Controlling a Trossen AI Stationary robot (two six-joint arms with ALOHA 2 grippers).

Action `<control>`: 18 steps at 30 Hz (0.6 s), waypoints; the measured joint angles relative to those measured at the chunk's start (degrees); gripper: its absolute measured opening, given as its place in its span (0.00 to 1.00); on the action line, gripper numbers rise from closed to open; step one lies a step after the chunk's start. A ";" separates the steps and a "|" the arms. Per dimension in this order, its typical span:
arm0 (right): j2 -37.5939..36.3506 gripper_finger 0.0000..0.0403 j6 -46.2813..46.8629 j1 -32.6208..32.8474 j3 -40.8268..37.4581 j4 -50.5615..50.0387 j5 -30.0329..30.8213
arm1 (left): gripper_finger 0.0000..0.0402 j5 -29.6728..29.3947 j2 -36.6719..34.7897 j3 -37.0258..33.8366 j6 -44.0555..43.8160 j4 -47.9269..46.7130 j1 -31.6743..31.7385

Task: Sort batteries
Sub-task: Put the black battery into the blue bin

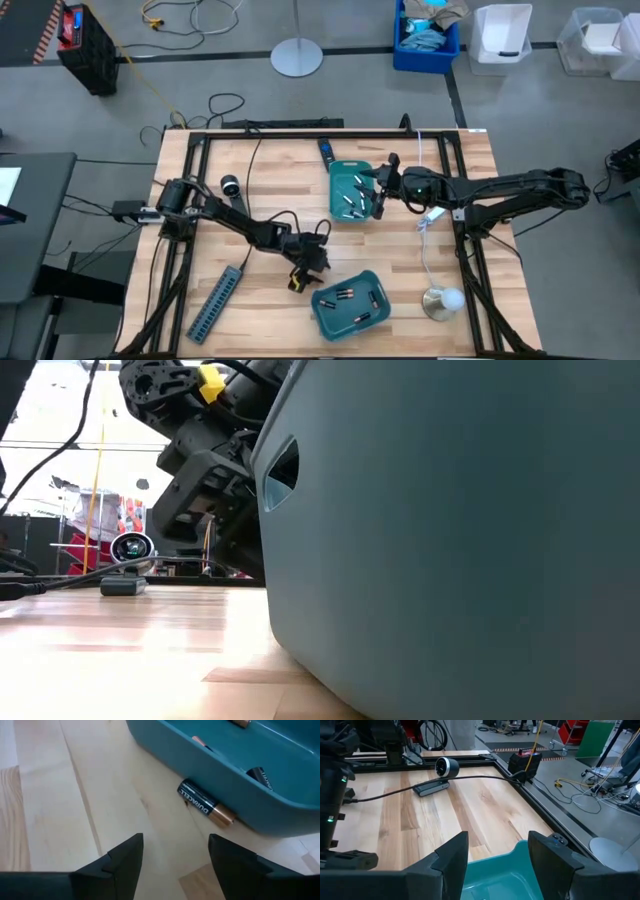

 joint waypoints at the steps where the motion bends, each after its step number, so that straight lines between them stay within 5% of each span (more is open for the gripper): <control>1: 0.00 0.55 0.00 0.00 0.00 0.00 0.00 | 0.56 -0.44 0.00 0.00 -0.36 0.01 -0.06; 18: -0.02 0.55 0.00 0.31 0.00 -0.09 0.00 | 0.61 -3.29 3.64 0.40 -4.33 4.71 -0.05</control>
